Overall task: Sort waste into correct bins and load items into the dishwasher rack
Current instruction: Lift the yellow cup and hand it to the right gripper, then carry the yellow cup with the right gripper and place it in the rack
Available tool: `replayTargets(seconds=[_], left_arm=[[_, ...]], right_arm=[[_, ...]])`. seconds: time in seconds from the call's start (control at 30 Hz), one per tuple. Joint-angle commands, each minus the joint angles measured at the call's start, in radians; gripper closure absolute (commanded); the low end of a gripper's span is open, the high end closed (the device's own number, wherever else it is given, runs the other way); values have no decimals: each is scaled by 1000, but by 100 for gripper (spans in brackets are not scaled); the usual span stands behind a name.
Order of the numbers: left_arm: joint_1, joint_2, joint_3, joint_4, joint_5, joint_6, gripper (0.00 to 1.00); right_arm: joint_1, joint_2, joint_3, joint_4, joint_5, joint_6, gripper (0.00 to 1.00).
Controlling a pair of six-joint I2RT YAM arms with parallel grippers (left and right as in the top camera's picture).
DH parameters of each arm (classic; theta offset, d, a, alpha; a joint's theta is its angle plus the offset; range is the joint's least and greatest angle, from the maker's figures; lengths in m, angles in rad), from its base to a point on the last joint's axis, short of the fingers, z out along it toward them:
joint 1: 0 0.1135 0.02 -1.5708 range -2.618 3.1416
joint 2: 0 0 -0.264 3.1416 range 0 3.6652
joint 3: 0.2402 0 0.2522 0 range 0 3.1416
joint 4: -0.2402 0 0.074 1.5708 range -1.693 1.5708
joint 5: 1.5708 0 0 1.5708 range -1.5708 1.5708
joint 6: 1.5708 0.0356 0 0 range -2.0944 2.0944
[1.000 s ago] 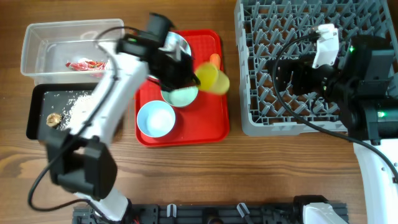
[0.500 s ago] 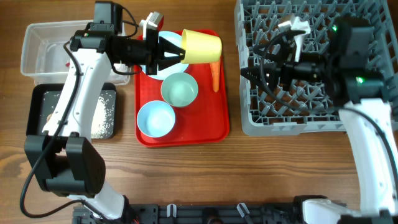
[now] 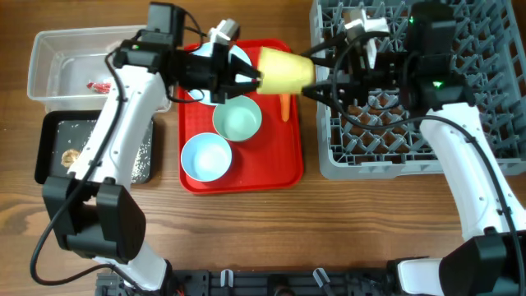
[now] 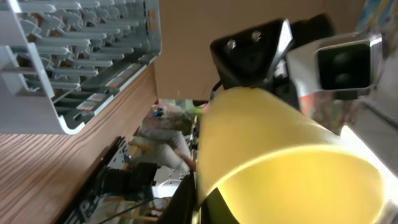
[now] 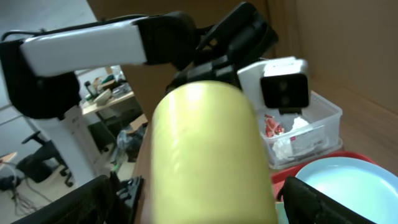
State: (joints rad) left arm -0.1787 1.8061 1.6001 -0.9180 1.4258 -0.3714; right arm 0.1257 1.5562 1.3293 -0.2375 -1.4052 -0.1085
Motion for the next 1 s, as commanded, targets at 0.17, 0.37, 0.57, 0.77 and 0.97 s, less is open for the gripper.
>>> replayTargets(seconds=[0.17, 0.37, 0.57, 0.77, 0.97], left_arm=[[-12, -13, 10, 34, -2, -30, 96], [-9, -13, 10, 105, 42, -75, 96], [-8, -13, 10, 160, 58, -108, 96], [-8, -13, 10, 159, 58, -108, 96], [-9, -13, 10, 158, 57, -108, 96]], right_arm=[[57, 8, -2, 39, 86, 111, 12], [56, 18, -2, 36, 106, 101, 13], [56, 45, -2, 35, 102, 85, 12], [56, 46, -2, 65, 77, 84, 19], [48, 45, -2, 101, 69, 86, 34]])
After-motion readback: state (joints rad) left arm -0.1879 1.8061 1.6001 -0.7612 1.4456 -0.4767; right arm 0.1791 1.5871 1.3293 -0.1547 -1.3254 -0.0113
